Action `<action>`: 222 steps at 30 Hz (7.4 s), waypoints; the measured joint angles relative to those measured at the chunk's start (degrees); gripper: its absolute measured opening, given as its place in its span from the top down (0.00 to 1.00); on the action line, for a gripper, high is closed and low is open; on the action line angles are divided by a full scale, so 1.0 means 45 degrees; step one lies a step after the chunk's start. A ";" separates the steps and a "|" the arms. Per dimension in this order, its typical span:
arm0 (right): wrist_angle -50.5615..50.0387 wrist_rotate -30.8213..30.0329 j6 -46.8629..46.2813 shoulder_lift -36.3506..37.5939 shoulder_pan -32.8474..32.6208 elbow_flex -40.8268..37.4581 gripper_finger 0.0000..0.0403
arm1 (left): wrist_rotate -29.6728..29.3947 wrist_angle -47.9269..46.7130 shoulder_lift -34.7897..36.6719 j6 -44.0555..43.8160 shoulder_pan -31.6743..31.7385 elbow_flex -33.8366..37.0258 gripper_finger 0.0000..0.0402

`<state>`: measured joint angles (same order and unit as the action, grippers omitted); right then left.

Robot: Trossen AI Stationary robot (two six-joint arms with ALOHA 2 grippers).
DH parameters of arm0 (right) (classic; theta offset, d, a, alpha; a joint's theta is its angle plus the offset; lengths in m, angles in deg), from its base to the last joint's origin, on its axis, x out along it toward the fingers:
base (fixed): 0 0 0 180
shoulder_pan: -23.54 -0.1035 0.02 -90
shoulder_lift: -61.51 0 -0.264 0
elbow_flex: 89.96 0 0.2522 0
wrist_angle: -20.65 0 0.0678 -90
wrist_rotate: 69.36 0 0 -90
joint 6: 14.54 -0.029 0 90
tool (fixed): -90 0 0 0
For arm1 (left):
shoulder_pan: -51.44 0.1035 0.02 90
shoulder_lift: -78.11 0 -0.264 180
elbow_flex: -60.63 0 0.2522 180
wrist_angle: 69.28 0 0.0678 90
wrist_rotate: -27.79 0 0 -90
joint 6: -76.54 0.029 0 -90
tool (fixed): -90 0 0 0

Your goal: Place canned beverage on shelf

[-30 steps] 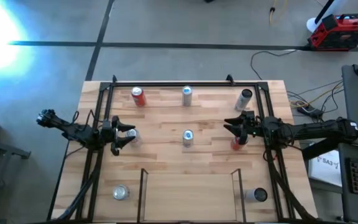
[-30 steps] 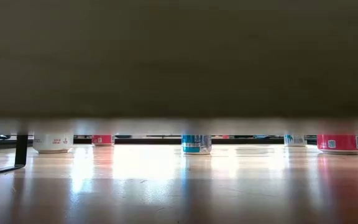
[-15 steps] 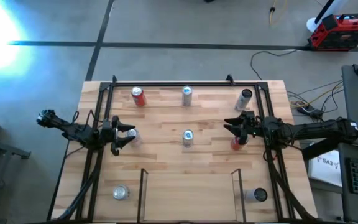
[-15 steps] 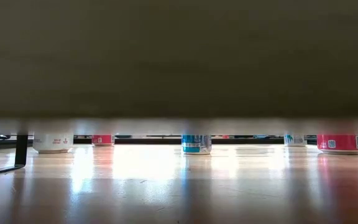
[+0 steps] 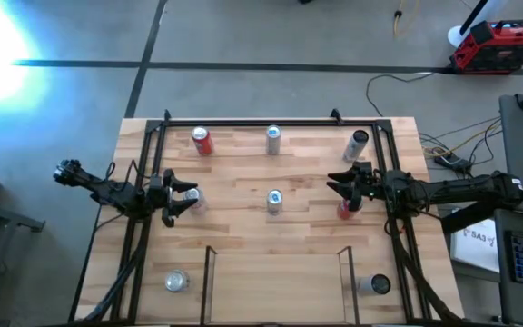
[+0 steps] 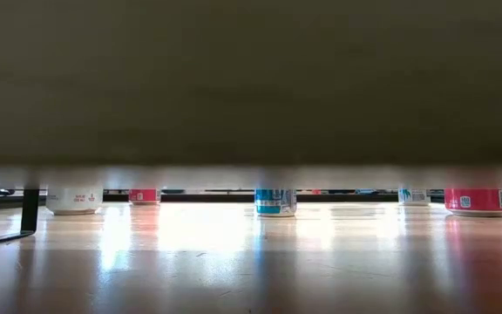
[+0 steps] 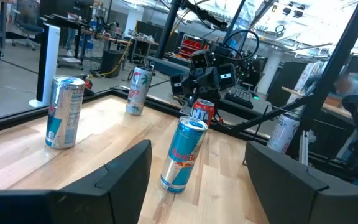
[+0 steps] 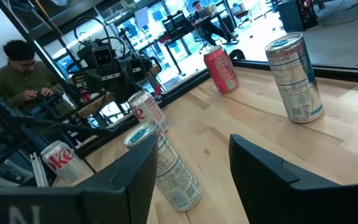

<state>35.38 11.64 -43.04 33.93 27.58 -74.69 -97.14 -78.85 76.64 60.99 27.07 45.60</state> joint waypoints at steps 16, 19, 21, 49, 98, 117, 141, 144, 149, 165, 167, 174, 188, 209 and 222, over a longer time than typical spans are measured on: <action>0.0002 -0.0002 0.0002 0.0000 0.0002 0.0003 0.55 | -0.0003 0.0000 0.0002 0.0000 -0.0001 0.0000 0.39; 0.0000 -0.0002 0.0000 0.0000 0.0001 0.0003 0.55 | 0.0001 0.0002 -0.0001 0.0000 0.0004 0.0000 0.39; 0.0000 0.0000 0.0002 0.0002 0.0001 -0.0002 0.55 | -0.0003 -0.0002 0.0002 0.0000 0.0002 0.0003 0.39; 0.0000 -0.0002 0.0002 0.0005 -0.0002 0.0002 0.55 | 0.0000 0.0000 0.0001 0.0000 0.0001 0.0000 0.39; 0.0000 -0.0002 0.0000 0.0002 -0.0001 -0.0001 0.55 | -0.0003 0.0007 0.0002 0.0000 0.0002 0.0005 0.39; -0.0034 -0.0003 0.0001 0.0000 -0.0002 -0.0002 0.55 | -0.2230 -0.1703 -0.2219 0.1398 -0.0011 -0.3198 0.39; -0.0039 0.0002 0.0002 0.0000 0.0002 0.0003 0.55 | -0.0086 -1.5432 -1.2124 -1.2014 0.4279 -1.3220 0.26; -0.0039 0.0000 0.0000 0.0001 0.0001 0.0000 0.55 | 0.2283 -1.5731 -1.3214 -1.2001 0.5994 -1.3703 0.26; -0.0039 -0.0002 0.0002 0.0004 0.0000 0.0003 0.55 | 0.5518 -1.5934 -1.5170 -1.1050 0.8596 -1.4473 0.26; -0.0048 0.0002 -0.0003 0.0000 -0.0002 0.0003 0.55 | 0.6909 -1.9754 -2.0079 -1.0817 1.2518 -1.9514 0.26; -0.0049 -0.0002 0.0000 0.0002 0.0000 0.0000 0.55 | 0.6909 -1.9784 -2.0382 -1.0833 1.2773 -1.9656 0.26; -0.0058 0.0002 0.0002 0.0000 0.0003 0.0003 0.55 | 0.6891 -1.9729 -2.0866 -1.0897 1.3573 -1.9710 0.22; -0.0083 0.0002 0.0000 0.0004 0.0002 0.0000 0.55 | 0.6089 -1.8856 -2.0964 -1.0792 1.4349 -1.9691 0.01; -0.0087 -0.0002 0.0002 0.0000 -0.0001 0.0003 0.55 | 0.8316 -1.7128 -2.0969 -0.8764 1.5985 -1.8183 0.05; -0.0097 -0.0003 -0.0001 0.0000 -0.0002 0.0001 0.55 | 0.8303 -1.6639 -2.1151 -0.5979 1.6502 -1.8240 0.05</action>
<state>34.94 11.63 -43.04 33.93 27.57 -74.69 -59.78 -153.72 -18.54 34.08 101.33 -36.48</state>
